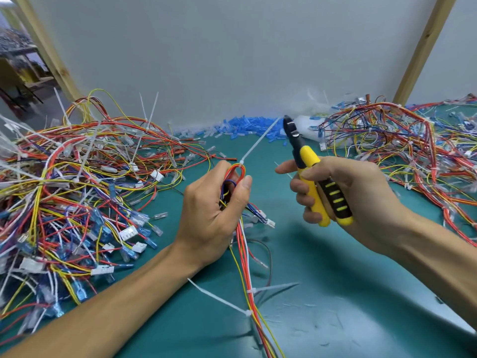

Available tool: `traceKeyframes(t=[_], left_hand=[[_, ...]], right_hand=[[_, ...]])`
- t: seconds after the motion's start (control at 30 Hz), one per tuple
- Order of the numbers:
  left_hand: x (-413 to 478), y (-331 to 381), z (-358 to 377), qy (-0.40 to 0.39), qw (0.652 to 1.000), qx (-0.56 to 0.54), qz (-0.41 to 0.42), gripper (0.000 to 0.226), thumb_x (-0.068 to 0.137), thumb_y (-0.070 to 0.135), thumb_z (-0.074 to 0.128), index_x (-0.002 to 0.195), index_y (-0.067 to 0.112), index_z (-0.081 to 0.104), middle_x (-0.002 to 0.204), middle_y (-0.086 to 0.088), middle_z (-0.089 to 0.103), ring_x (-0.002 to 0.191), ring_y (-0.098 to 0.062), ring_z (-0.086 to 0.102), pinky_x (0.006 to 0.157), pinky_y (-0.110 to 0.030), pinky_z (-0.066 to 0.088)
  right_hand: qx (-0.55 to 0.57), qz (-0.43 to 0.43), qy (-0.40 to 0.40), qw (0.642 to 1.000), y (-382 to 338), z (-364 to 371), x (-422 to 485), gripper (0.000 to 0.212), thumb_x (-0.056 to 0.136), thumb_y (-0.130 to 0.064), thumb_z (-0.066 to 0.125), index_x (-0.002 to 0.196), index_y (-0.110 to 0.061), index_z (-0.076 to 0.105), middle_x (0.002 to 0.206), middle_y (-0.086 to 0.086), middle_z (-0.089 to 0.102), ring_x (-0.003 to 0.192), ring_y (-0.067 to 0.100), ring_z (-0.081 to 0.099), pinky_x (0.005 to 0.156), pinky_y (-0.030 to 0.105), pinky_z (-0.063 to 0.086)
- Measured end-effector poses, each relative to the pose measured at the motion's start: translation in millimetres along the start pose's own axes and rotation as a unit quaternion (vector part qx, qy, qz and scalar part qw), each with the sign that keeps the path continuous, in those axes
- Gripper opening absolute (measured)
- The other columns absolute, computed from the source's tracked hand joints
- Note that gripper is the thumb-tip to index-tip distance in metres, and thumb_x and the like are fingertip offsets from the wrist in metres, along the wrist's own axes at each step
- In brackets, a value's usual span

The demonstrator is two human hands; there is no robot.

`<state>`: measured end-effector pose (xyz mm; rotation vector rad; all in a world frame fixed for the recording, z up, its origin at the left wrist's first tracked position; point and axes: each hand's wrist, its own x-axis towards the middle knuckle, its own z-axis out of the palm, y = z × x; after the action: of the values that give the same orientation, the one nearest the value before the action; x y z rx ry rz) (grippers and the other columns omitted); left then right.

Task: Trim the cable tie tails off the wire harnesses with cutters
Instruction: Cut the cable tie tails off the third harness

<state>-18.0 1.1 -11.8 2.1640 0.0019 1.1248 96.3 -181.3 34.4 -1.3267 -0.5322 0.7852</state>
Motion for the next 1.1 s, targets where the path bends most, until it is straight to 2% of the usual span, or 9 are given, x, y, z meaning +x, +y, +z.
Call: traceKeyframes(t=[0.07, 0.17, 0.3, 0.47, 0.57, 0.63, 0.87, 1.0, 1.1], left_hand=[[0, 0, 0, 0.000, 1.000, -0.003, -0.001, 0.034, 0.104, 0.026, 0.055, 0.077, 0.008, 0.047, 0.066, 0.000, 0.039, 0.063, -0.015, 0.037, 0.061, -0.026, 0.033], [0, -1, 0, 0.003, 1.000, 0.000, 0.000, 0.035, 0.104, 0.026, 0.055, 0.077, 0.005, 0.049, 0.066, -0.004, 0.041, 0.064, -0.019, 0.039, 0.061, -0.030, 0.035], [0, -2, 0, 0.004, 1.000, 0.004, 0.003, 0.037, 0.104, 0.028, 0.054, 0.078, 0.003, 0.049, 0.066, -0.005, 0.041, 0.064, -0.021, 0.039, 0.062, -0.032, 0.035], [1, -2, 0, 0.005, 1.000, 0.004, 0.002, 0.037, 0.104, 0.029, 0.054, 0.077, 0.004, 0.048, 0.066, -0.003, 0.041, 0.064, -0.019, 0.039, 0.062, -0.032, 0.035], [1, -1, 0, -0.001, 1.000, 0.008, 0.002, 0.035, 0.104, 0.028, 0.054, 0.077, 0.006, 0.048, 0.066, -0.001, 0.039, 0.063, -0.017, 0.038, 0.061, -0.028, 0.034], [1, -1, -1, -0.001, 1.000, 0.008, 0.003, 0.036, 0.104, 0.028, 0.054, 0.077, 0.006, 0.048, 0.066, -0.001, 0.039, 0.063, -0.017, 0.038, 0.061, -0.027, 0.033], [0, 2, -1, -0.005, 1.000, 0.015, -0.004, 0.036, 0.103, 0.023, 0.057, 0.075, 0.004, 0.047, 0.065, -0.004, 0.040, 0.062, -0.018, 0.038, 0.060, -0.025, 0.032], [0, 2, -1, -0.007, 1.000, 0.017, -0.004, 0.034, 0.103, 0.021, 0.058, 0.074, 0.005, 0.047, 0.064, -0.004, 0.039, 0.061, -0.018, 0.037, 0.060, -0.025, 0.032], [0, 2, 0, -0.009, 1.000, 0.009, 0.002, 0.036, 0.103, 0.027, 0.055, 0.075, 0.006, 0.047, 0.064, -0.004, 0.040, 0.062, -0.018, 0.037, 0.060, -0.026, 0.032]], right_hand=[[-0.012, -0.036, -0.006, 0.999, -2, 5, -1, 0.014, 0.077, -0.020, 0.073, 0.085, -0.010, 0.066, 0.067, 0.004, 0.038, 0.053, 0.016, 0.034, 0.047, 0.024, 0.029], [0.051, -0.090, 0.047, 0.994, 4, 5, 4, 0.040, 0.087, -0.011, 0.075, 0.058, -0.024, 0.051, 0.057, -0.002, 0.025, 0.043, 0.012, 0.025, 0.039, 0.018, 0.027], [0.119, -0.102, 0.136, 0.978, 8, 4, 10, 0.023, 0.090, 0.005, 0.065, 0.077, -0.014, 0.064, 0.073, 0.003, 0.054, 0.077, 0.021, 0.056, 0.074, 0.034, 0.054], [0.072, -0.141, 0.046, 0.986, 3, -1, 8, 0.021, 0.077, -0.011, 0.071, 0.067, -0.026, 0.059, 0.087, 0.002, 0.049, 0.104, 0.024, 0.061, 0.105, 0.045, 0.054], [-0.180, -0.188, 0.077, 0.962, 6, -6, 8, 0.017, 0.077, -0.019, 0.067, 0.088, -0.018, 0.054, 0.104, 0.011, 0.060, 0.110, 0.015, 0.057, 0.106, 0.049, 0.044], [-0.256, -0.174, 0.072, 0.948, 13, -10, 10, 0.040, 0.078, -0.024, 0.064, 0.115, -0.013, 0.053, 0.132, -0.003, 0.060, 0.131, 0.007, 0.052, 0.116, 0.044, 0.038], [-0.366, -0.144, 0.023, 0.919, 20, -17, 15, 0.062, 0.075, -0.030, 0.062, 0.134, -0.023, 0.044, 0.118, -0.024, 0.047, 0.116, -0.010, 0.045, 0.090, 0.008, 0.036], [-0.411, -0.144, 0.025, 0.900, 31, -19, 23, 0.057, 0.088, -0.034, 0.077, 0.130, -0.020, 0.040, 0.137, -0.010, 0.051, 0.130, 0.009, 0.048, 0.109, 0.036, 0.042], [-0.422, -0.175, 0.073, 0.886, 40, -18, 28, 0.062, 0.087, -0.042, 0.082, 0.111, -0.022, 0.028, 0.127, -0.007, 0.051, 0.127, 0.015, 0.054, 0.106, 0.045, 0.047]])
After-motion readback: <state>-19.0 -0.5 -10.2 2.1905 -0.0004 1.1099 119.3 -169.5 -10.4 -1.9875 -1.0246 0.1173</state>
